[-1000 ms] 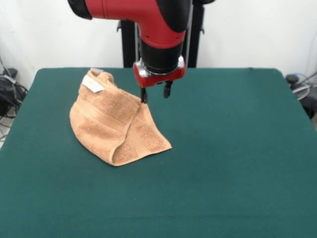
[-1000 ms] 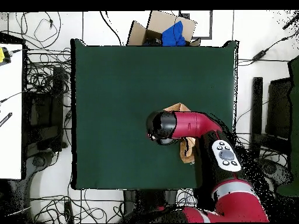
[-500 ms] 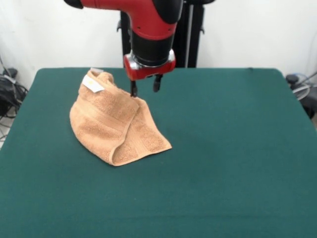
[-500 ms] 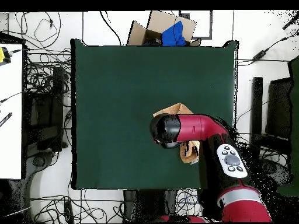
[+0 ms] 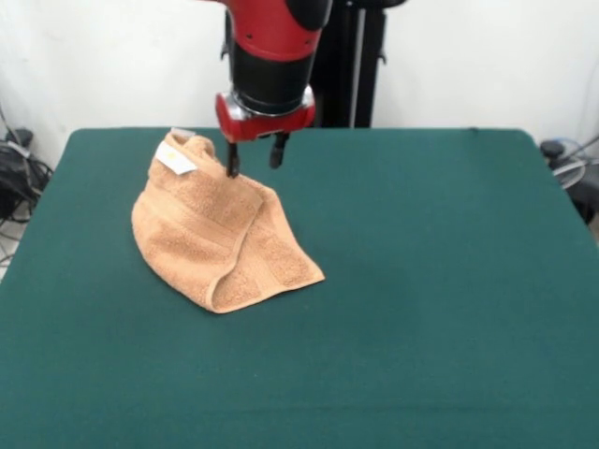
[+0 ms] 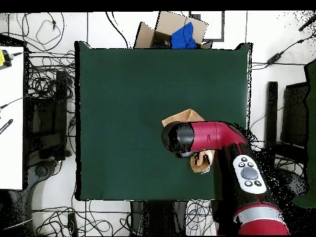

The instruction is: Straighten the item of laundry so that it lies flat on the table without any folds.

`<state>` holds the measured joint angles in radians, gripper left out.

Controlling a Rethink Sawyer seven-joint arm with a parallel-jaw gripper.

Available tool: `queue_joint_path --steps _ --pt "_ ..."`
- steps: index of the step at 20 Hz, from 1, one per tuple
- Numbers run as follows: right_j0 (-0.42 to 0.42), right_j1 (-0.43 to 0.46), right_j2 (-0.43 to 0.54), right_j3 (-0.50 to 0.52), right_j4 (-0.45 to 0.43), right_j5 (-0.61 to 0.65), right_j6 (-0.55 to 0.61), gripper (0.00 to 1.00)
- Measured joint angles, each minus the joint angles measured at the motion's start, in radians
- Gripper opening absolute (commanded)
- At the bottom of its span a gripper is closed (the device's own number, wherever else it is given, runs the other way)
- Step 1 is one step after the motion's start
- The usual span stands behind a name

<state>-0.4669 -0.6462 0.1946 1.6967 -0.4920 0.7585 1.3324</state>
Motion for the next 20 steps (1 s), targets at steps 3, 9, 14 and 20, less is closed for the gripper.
queue_joint_path --steps 3,9,14,20 --pt "-0.001 -0.009 0.0 0.0 -0.02 0.0 0.0 1.0" --pt "-0.012 -0.036 0.0 0.0 -0.08 0.0 0.0 1.0" --pt "-0.03 -0.043 0.0 0.0 -0.118 0.0 0.0 1.0" --pt "-0.043 -0.031 0.0 0.0 -0.161 0.0 0.0 1.0"
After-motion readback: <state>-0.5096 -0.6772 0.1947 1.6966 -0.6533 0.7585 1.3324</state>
